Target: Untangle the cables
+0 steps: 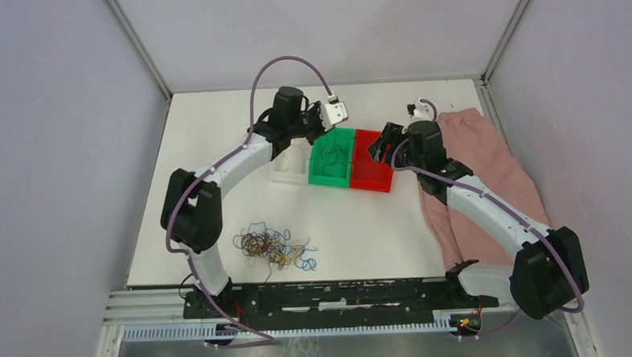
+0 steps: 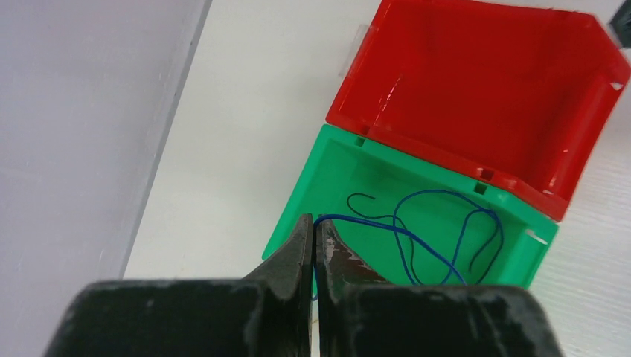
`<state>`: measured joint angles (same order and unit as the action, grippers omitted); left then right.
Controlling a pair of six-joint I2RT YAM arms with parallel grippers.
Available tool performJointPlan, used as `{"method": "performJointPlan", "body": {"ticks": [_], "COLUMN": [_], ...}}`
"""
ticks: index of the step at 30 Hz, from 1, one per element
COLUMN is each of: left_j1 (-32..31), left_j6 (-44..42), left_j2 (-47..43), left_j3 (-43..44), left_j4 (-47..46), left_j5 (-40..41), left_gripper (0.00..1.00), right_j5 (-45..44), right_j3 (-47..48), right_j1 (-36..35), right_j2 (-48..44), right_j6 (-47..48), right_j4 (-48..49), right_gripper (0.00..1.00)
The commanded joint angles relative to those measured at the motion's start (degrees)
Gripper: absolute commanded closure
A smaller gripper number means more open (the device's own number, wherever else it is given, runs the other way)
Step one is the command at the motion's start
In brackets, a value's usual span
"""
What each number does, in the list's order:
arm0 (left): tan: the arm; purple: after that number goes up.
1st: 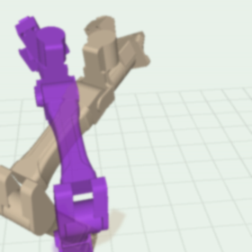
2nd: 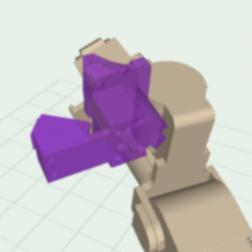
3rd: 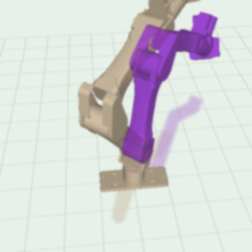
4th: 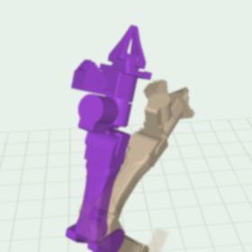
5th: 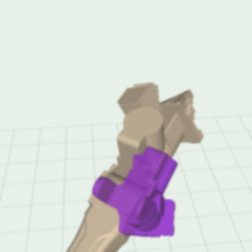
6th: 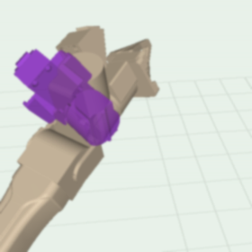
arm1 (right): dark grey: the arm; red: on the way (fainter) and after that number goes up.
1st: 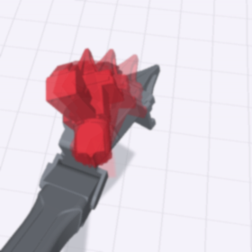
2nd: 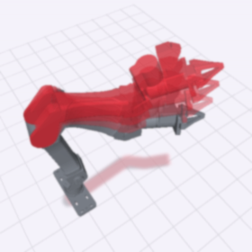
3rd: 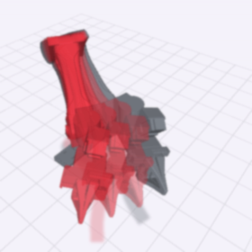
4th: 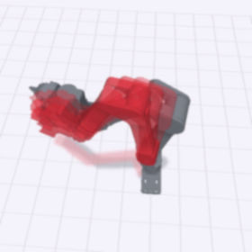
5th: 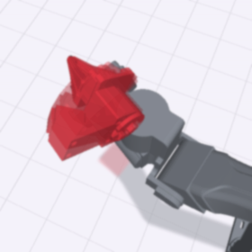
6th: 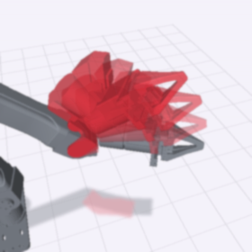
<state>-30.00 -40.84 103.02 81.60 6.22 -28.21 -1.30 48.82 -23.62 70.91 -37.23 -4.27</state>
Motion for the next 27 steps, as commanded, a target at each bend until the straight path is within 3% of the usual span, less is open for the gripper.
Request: {"method": "performJointPlan", "body": {"ticks": [1, 6, 12, 16, 22, 27], "left_j1": [-0.7, -0.6, -0.7, -0.7, 0.3, 0.9], "left_j6": [-6.5, -7.7, -6.3, -9.1, -8.3, -9.5], "left_j2": [3.7, 8.2, 12.4, 14.3, 14.4, 13.9], "left_j3": [4.9, 12.2, 20.5, 25.9, 32.3, 41.4], "left_j4": [-2.9, 5.6, 22.9, 31.7, 36.0, 46.1], "left_j5": [6.3, 4.2, -4.0, -3.4, -0.5, 2.9], "left_gripper": [0.97, 0.96, 0.67, 0.40, 0.35, 0.18], "right_j5": [0.5, 0.8, 1.2, 0.8, 3.2, 4.9], "right_j3": [-0.2, -0.2, 0.5, 1.7, 3.7, 6.6], "right_j1": [0.7, 1.4, 2.2, 2.3, 2.2, -0.8], "right_j2": [-0.7, -0.9, -1.0, -1.0, -0.3, 1.9], "right_j6": [-0.3, 0.0, 0.0, -0.4, -1.3, 0.5], "right_j4": [3.4, 3.3, 2.2, 0.8, -0.6, -2.1], "right_gripper": [0.34, 0.34, 0.34, 0.33, 0.33, 0.30]}}
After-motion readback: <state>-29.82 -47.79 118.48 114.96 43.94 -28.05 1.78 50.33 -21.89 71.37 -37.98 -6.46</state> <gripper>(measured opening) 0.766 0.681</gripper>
